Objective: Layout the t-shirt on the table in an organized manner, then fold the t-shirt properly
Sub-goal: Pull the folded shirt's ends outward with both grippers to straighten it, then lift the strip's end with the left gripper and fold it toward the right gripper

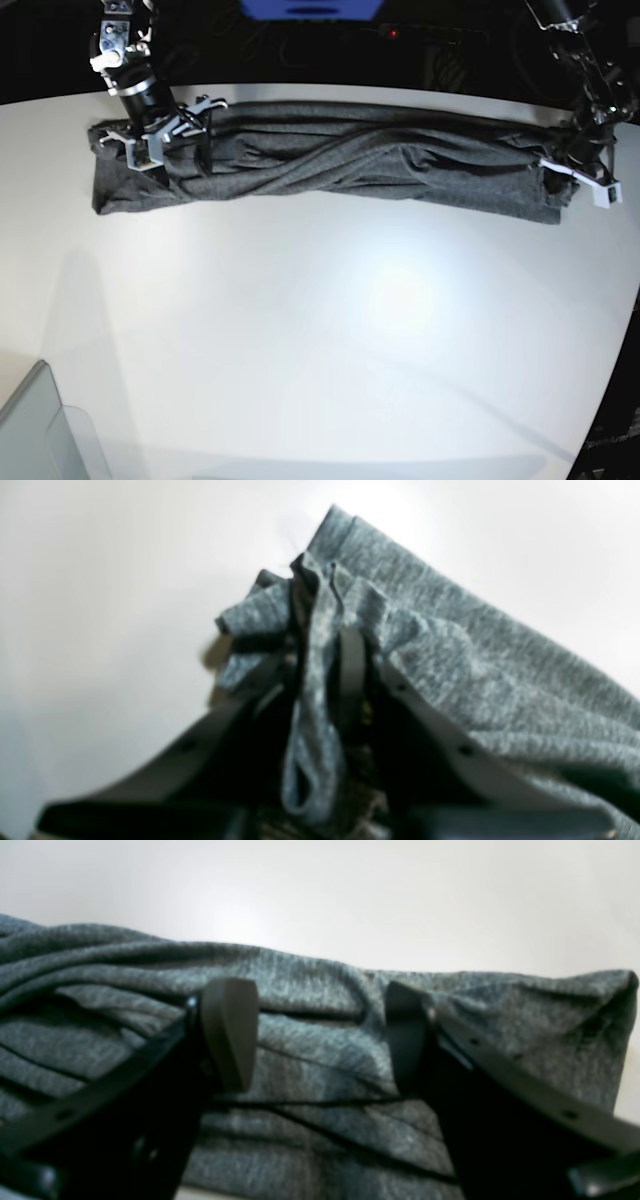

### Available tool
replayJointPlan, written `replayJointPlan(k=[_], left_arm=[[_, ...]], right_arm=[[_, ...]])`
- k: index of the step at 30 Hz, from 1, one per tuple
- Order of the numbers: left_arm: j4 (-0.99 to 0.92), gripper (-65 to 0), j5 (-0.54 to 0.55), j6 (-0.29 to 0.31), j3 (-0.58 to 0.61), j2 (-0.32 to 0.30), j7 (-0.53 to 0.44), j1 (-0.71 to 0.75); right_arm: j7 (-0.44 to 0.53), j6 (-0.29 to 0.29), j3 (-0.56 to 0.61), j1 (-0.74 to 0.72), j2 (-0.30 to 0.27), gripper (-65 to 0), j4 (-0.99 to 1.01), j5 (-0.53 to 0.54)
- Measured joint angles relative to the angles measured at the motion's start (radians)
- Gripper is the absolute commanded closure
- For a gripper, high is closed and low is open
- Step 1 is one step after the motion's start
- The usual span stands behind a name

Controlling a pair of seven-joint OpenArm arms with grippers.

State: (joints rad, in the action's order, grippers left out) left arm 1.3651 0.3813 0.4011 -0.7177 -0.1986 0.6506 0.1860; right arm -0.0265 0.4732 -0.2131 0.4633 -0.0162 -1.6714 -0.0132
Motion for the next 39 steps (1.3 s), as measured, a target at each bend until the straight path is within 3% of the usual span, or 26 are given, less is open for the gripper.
replayJointPlan(k=[17,25,30,39], left_arm=[[0.209,0.0,-0.035,-0.015,-0.04,0.011,0.05,-0.011],[0.435,0.0,-0.042,-0.018,-0.032,0.108,0.056,0.062],[0.571,0.0,-0.045,-0.016,0.105,0.155,0.048,0.12],[0.578,0.0,-0.05,-0.031,0.408,0.15,0.04,0.161]], right_arm=[[0.0,0.0,0.0,-0.006,0.0,-40.7,0.077,0.003],[-0.001,0.0,-0.005,-0.011,0.0,-40.7,0.076,0.003],[0.001,0.0,-0.049,-0.036,0.003,-40.7,0.075,0.003],[0.001,0.0,-0.077,-0.036,0.005,-40.7,0.074,0.003]])
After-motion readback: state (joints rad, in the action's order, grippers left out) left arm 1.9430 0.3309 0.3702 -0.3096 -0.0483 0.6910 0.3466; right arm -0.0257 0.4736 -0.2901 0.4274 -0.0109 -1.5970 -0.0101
